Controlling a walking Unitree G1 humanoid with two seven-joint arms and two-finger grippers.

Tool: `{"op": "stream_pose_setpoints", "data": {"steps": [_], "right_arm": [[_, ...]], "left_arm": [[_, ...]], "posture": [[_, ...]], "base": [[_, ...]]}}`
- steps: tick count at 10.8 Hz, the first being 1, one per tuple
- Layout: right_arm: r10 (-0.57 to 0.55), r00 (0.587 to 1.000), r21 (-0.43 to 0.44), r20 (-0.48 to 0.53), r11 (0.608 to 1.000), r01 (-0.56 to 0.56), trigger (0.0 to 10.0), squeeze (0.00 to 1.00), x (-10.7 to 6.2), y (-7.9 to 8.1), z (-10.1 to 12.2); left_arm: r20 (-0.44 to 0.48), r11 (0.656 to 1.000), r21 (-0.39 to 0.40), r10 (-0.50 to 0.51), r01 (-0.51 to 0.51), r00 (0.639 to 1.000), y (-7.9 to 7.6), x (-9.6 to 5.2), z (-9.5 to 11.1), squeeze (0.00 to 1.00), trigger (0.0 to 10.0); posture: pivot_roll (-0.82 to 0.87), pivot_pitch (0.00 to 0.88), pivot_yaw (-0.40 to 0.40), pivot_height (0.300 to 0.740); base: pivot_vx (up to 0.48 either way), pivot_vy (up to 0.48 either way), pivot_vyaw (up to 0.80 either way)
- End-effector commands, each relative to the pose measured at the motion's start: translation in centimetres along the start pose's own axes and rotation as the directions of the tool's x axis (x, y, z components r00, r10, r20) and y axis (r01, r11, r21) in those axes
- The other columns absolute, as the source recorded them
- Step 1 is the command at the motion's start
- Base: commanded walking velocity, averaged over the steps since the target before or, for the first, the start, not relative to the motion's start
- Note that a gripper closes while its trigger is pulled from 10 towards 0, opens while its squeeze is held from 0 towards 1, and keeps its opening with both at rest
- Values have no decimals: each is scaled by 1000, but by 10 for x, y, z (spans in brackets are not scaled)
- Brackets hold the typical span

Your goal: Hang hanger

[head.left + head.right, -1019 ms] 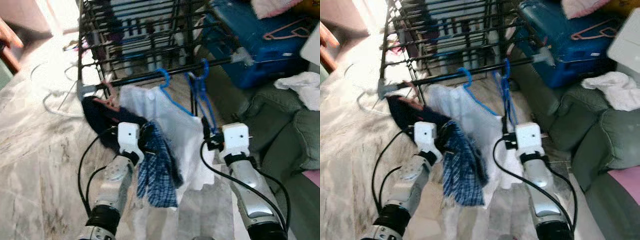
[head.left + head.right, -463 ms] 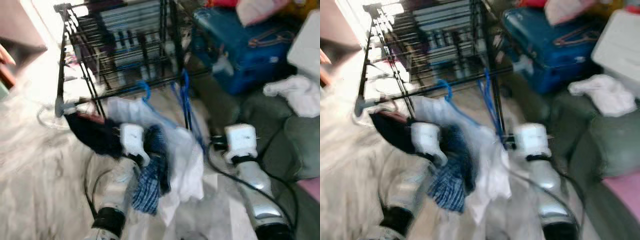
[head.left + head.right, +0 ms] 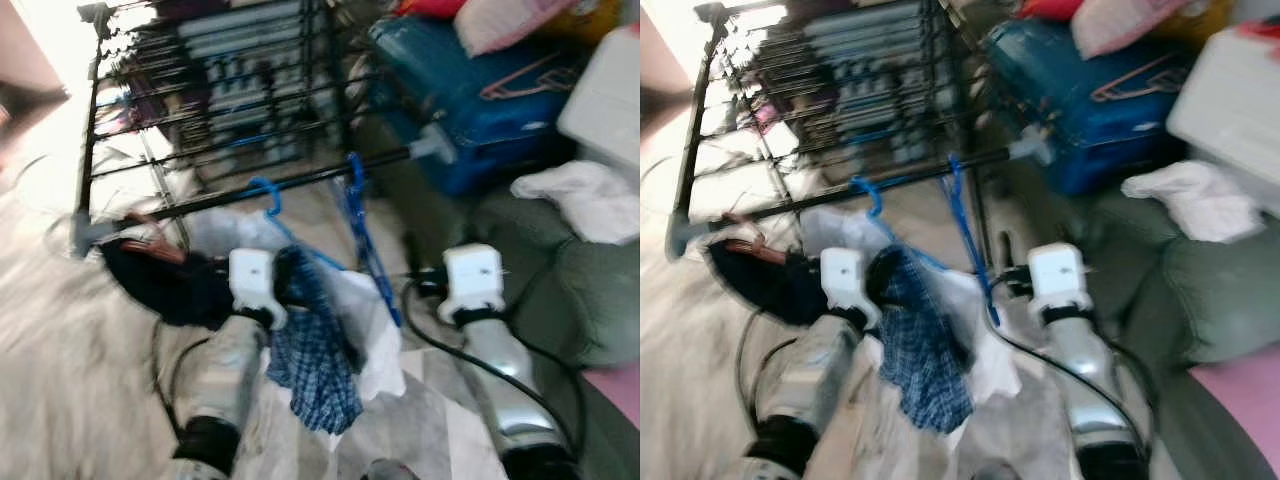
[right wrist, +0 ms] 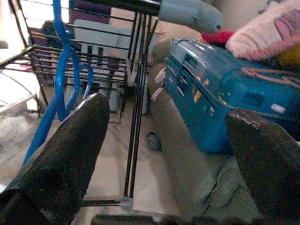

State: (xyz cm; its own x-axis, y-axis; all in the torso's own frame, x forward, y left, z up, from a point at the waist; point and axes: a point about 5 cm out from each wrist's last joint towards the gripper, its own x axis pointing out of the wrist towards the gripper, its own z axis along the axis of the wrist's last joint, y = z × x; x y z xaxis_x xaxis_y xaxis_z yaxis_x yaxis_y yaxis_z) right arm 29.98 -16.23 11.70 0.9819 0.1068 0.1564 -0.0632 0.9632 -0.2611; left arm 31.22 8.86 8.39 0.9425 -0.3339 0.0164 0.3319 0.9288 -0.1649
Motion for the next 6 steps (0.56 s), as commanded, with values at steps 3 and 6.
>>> {"op": "stream_pose_setpoints", "data": {"steps": [3,6], "right_arm": [[73,995,25,72,997,-75,10000,0,6,20,16],[101,993,57,55,993,-104,10000,0,16,40,19]], "left_arm": [[-16,995,33,90,-89,996,12,-4,1,0,10000],[-34,994,60,91,-88,995,16,-12,-1,0,10000]], "posture": [[-291,144,75,740],[-266,181,93,740]], "base": [[0,0,0],[0,0,0]]}}
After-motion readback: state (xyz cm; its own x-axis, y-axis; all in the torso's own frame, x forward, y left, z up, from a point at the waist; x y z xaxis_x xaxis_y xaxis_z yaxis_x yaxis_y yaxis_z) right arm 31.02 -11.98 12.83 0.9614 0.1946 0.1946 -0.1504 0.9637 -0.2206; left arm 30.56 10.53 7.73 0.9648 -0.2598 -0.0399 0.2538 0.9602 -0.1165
